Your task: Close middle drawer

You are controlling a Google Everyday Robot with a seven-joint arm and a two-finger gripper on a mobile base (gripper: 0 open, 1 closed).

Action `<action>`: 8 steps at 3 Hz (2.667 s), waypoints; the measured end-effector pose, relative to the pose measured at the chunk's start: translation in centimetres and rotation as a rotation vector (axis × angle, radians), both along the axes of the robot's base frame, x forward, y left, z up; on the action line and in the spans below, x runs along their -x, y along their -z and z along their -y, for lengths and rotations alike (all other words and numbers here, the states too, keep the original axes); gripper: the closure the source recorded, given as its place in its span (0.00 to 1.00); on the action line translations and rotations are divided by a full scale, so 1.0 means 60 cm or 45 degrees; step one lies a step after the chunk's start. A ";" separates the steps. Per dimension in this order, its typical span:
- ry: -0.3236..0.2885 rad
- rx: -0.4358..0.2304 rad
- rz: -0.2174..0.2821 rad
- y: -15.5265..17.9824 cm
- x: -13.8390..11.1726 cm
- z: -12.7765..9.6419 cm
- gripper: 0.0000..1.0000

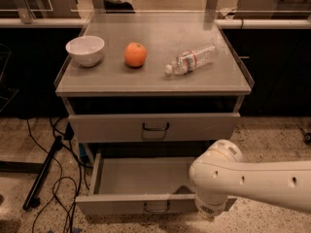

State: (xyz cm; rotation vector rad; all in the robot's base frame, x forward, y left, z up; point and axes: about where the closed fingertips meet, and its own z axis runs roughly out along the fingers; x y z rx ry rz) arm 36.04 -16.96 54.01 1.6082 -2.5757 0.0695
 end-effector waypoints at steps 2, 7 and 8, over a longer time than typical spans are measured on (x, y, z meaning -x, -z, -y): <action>0.006 -0.004 -0.008 0.081 -0.027 -0.017 1.00; -0.040 0.031 0.071 0.198 -0.105 -0.034 1.00; -0.040 0.031 0.071 0.198 -0.105 -0.034 1.00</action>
Offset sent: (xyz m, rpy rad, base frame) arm 0.0324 0.0161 -0.0772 0.0065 0.0066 -0.0087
